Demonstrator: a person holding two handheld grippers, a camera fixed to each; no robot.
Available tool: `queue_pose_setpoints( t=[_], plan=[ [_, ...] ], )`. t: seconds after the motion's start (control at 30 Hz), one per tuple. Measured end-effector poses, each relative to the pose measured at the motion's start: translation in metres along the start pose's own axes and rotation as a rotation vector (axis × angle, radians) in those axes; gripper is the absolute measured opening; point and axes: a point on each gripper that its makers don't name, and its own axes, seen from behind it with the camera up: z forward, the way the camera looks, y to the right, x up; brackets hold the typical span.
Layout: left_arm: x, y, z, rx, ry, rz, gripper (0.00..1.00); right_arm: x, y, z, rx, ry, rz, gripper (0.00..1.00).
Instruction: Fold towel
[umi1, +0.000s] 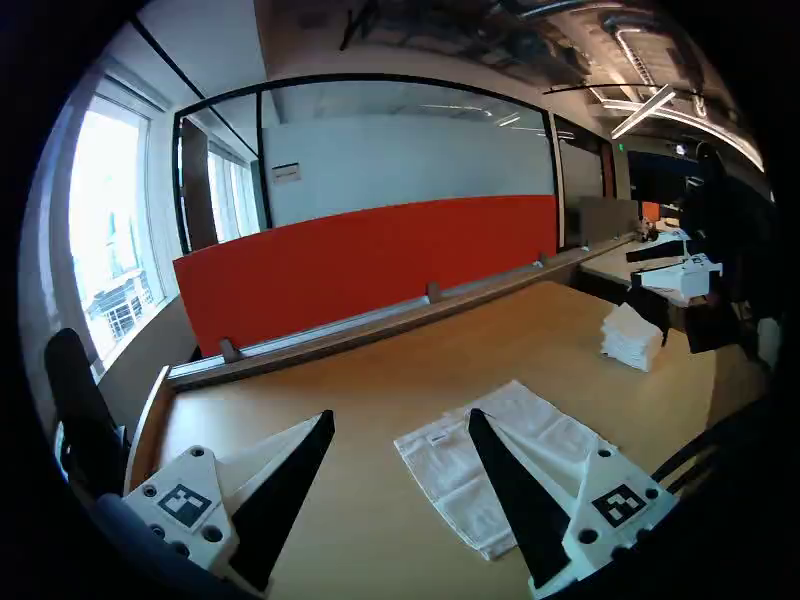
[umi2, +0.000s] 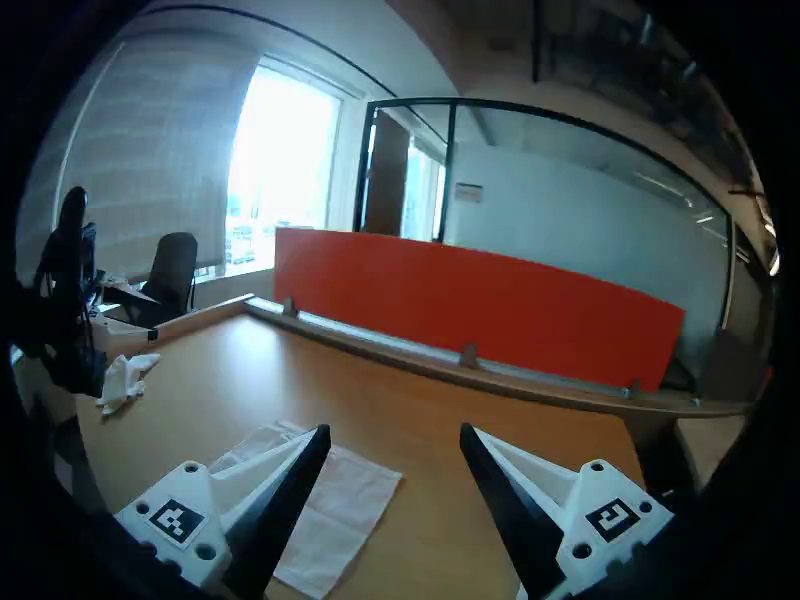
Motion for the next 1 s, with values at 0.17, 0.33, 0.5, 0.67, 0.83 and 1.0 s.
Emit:
queue_pose_setpoints(
  t=[0.17, 0.33, 0.5, 0.67, 0.83, 1.0],
  plan=[
    [-0.009, 0.011, 0.004, -0.051, -0.031, 0.017, 1.0, -0.009, -0.008, 0.003, 0.04, -0.044, -0.03, 1.0],
    [-0.019, 0.017, 0.006, -0.067, -0.055, 0.032, 1.0, -0.02, -0.015, 0.004, 0.068, -0.077, -0.048, 1.0],
    [-0.033, 0.024, 0.008, -0.082, -0.078, 0.032, 1.0, -0.035, -0.024, 0.005, 0.091, -0.109, -0.053, 1.0],
    [-0.05, 0.03, 0.011, -0.089, -0.101, 0.027, 1.0, -0.051, -0.03, 0.008, 0.103, -0.133, -0.046, 1.0],
    [-0.066, 0.039, 0.014, -0.101, -0.12, 0.022, 1.0, -0.067, -0.037, 0.009, 0.117, -0.149, -0.047, 1.0],
    [-0.082, 0.046, 0.017, -0.114, -0.139, 0.02, 1.0, -0.082, -0.042, 0.012, 0.126, -0.165, -0.053, 1.0]
  ],
)
